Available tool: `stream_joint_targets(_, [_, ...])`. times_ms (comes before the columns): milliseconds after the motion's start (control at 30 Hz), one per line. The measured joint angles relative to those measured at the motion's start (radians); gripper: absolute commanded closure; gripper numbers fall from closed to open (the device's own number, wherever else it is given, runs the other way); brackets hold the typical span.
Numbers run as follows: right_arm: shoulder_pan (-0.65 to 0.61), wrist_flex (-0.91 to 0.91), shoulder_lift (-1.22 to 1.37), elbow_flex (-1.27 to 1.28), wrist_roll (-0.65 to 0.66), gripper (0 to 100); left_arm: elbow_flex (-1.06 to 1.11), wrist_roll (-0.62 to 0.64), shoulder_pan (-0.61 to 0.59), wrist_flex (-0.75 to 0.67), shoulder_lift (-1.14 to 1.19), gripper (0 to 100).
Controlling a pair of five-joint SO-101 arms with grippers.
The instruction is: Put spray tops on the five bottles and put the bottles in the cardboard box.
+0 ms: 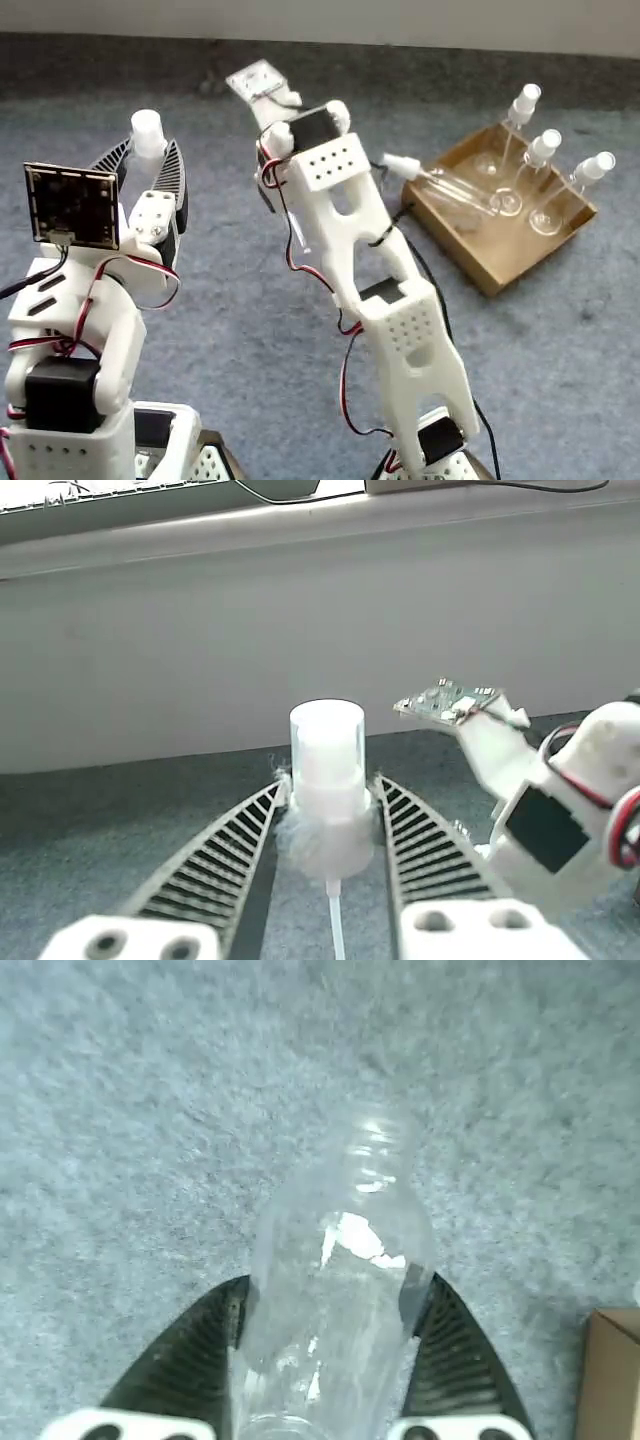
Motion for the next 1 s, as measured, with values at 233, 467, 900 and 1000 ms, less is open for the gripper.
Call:
stream_joint_targets(233, [0.000, 0.000, -0.316, 0.229, 0.000, 95.1, 0.061, 0.000, 0.002, 0.000, 0.003, 97])
stream_joint_targets(467, [0.000, 0.000, -0.674, 0.496, 0.000, 95.1, 0.061, 0.000, -0.002, 0.000, 0.005, 97])
stream_joint_targets(900, [0.048, -0.060, -1.231, 0.973, 0.000, 95.0, 0.061, 0.233, 0.037, 0.000, 0.005, 97])
stream_joint_targets(1000, [0.112, -0.155, -1.343, 1.140, 0.000, 95.0, 0.061, 0.285, 0.058, 0.000, 0.005, 97])
